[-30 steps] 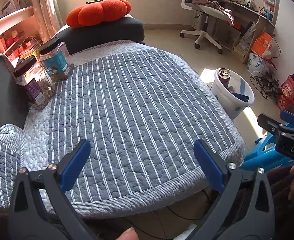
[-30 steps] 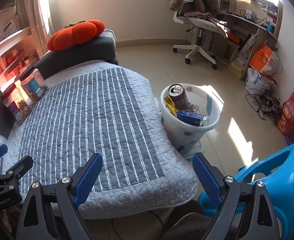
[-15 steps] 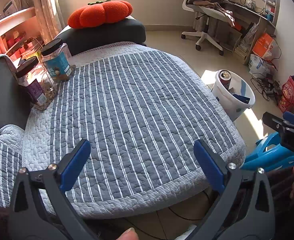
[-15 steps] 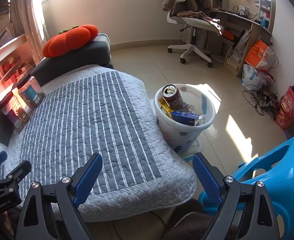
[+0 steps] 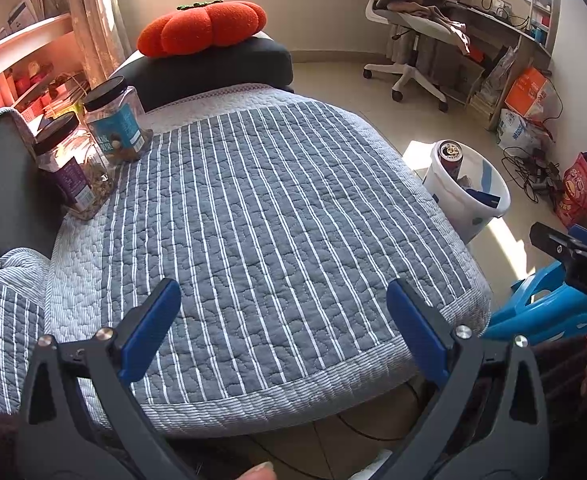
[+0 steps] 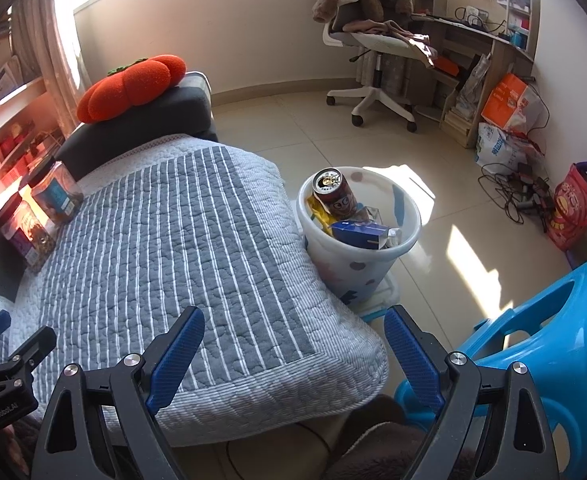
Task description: Collect trash
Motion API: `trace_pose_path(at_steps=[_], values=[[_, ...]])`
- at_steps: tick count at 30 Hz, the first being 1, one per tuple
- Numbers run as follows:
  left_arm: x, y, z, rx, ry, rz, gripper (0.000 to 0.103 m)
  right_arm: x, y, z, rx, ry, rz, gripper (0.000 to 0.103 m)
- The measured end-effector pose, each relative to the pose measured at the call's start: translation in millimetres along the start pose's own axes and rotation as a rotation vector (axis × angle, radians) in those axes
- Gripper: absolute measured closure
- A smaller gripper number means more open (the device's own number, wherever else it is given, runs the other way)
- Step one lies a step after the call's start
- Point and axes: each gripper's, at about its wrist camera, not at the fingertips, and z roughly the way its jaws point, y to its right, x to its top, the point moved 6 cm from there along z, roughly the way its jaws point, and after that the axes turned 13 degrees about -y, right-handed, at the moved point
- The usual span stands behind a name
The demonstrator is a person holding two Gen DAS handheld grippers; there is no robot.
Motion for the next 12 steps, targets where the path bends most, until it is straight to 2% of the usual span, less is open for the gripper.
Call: trace_pose_path(at_steps=[9, 12], values=[[1, 8, -2, -0.006, 0.006, 0.024, 0.001, 0, -3, 2, 0.009, -0.009, -0.003, 0.010], [3, 10, -2, -0.028, 0.004, 0.024, 0.001, 2, -6, 4, 0.018, -0.015, -0.002, 0.010]])
